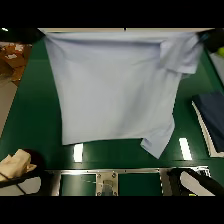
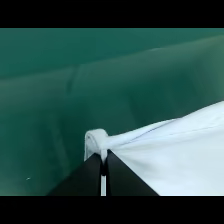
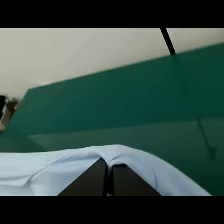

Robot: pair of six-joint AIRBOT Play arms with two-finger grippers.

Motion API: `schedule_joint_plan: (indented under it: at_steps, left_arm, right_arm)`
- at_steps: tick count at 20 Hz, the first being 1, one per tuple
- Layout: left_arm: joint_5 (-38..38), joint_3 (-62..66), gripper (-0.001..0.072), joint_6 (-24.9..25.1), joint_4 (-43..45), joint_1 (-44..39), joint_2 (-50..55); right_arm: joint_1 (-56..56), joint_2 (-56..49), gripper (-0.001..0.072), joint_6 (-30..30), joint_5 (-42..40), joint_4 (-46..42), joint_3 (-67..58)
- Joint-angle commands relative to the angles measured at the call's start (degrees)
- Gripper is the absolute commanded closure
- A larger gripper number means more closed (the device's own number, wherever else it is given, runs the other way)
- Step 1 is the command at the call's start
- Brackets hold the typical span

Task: Fold the shirts.

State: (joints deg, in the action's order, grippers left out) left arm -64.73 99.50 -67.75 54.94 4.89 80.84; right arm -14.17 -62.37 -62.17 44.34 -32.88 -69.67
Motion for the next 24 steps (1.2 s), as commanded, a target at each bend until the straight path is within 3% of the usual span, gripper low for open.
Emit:
schedule_joint_plan:
  at_steps: [1,7,8,9,10,12,13,14,15,16,19,21,24]
  left_arm:
    - [6.6,-1.1,0.0688,0.1,-0.8,-3.2,12.8]
    - [9.8,-1.1,0.0685,0.1,-0.9,-6.1,23.6]
    - [9.6,-1.1,0.0635,-0.9,-0.9,-6.1,24.6]
    - [9.5,-1.2,0.0323,-1.6,-0.5,-5.7,24.8]
    - [8.6,-0.9,0.0183,-2.9,-0.3,-5.0,24.6]
    - [1.1,1.6,0.0186,-3.0,1.2,-2.3,24.5]
    - [-4.2,3.2,0.0188,-3.8,2.7,-0.5,24.3]
    - [-9.2,4.7,0.0271,-5.4,3.3,1.4,24.3]
    - [-13.8,5.7,0.0531,-5.7,3.3,3.4,24.3]
    - [-17.5,6.4,0.0686,-5.8,3.2,5.0,24.1]
    - [-24.5,5.7,0.0688,-7.1,4.1,7.5,22.8]
    - [-27.8,3.1,0.0688,-7.3,6.6,7.7,20.6]
    - [-24.7,-9.4,0.0688,-6.7,7.6,7.7,13.6]
  right_arm:
    - [6.5,-13.9,0.0694,2.9,-9.5,1.1,3.0]
    - [9.2,-32.7,0.0694,2.7,-10.1,1.4,-2.8]
    - [8.7,-33.5,0.0688,2.7,-10.1,1.3,-2.9]
    - [7.8,-33.5,0.0565,2.7,-9.7,1.2,-2.9]
    - [6.1,-33.4,0.0409,2.7,-8.2,1.1,-3.5]
    - [0.6,-32.4,0.0408,2.6,0.3,0.7,-5.2]
    - [-2.6,-31.5,0.0484,2.2,5.0,0.7,-5.3]
    - [-6.1,-30.6,0.0553,1.0,9.9,0.2,-5.2]
    - [-9.2,-29.7,0.0553,0.5,14.7,-1.3,-4.9]
    - [-11.7,-28.5,0.0553,0.0,18.4,-3.0,-3.9]
    - [-17.7,-21.9,0.0547,-0.9,23.0,-9.8,4.4]
    - [-21.6,-15.7,0.0469,-2.2,23.2,-16.0,12.0]
    - [-28.2,-9.0,0.0331,-4.8,23.2,-23.5,21.5]
